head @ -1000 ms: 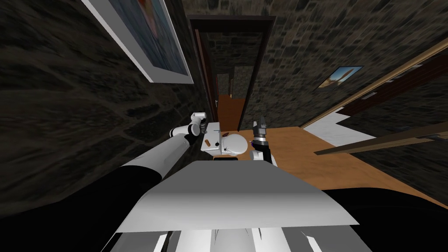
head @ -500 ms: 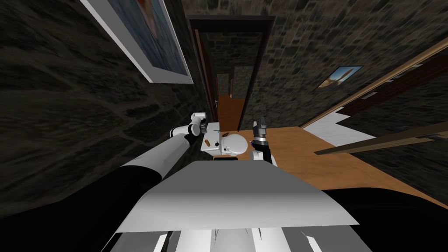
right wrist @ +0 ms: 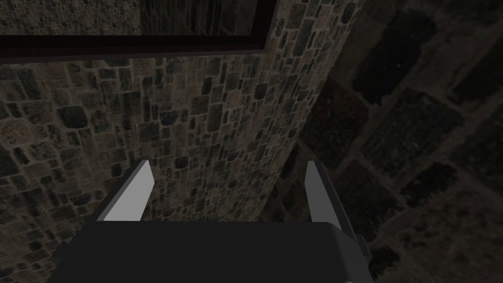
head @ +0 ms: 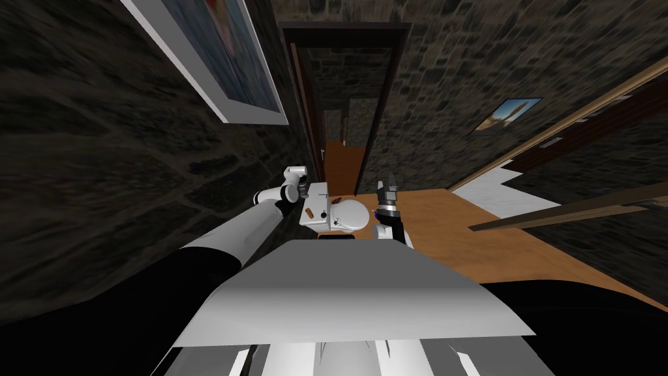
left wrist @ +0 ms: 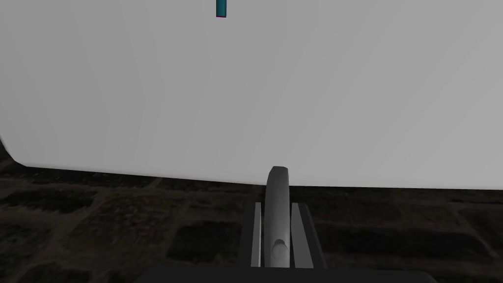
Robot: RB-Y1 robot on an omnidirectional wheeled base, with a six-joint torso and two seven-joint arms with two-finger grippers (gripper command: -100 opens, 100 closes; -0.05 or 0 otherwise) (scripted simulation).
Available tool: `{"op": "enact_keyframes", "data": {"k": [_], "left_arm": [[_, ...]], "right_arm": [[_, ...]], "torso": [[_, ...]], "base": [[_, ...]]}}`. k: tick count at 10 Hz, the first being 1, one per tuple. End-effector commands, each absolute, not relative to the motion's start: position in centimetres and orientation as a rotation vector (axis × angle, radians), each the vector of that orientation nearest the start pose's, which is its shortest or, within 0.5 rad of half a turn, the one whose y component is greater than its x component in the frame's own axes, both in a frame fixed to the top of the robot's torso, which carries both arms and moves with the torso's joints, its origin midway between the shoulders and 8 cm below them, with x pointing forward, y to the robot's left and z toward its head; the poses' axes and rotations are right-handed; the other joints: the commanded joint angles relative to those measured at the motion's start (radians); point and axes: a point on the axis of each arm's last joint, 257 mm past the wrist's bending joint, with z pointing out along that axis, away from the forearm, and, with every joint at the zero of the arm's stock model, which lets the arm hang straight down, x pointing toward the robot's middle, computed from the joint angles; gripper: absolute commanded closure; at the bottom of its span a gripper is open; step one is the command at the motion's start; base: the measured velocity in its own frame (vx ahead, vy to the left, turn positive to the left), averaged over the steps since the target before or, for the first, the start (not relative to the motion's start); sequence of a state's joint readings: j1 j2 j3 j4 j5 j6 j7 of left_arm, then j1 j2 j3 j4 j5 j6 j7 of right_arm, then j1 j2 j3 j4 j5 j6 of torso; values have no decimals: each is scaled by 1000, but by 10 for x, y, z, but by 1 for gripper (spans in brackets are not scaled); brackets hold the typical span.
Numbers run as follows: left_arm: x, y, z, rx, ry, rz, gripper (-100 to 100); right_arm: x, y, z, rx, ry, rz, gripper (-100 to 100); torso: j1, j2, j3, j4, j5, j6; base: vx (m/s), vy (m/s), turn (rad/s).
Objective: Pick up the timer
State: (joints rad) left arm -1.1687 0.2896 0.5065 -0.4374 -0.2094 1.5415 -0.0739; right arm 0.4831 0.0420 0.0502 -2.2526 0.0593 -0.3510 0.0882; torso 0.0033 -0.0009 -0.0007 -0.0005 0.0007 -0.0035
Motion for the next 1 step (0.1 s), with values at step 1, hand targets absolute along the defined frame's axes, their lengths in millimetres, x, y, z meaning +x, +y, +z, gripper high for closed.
{"op": "enact_keyframes", "data": {"k": [1], "left_arm": [[533,301,-276,-2235,2073,21,0]], "right_arm": [[376,-263,-12,747,751,1202,0]], "torso": [[0,0,0,0,0,0]], "base": [[0,0,0]]}}
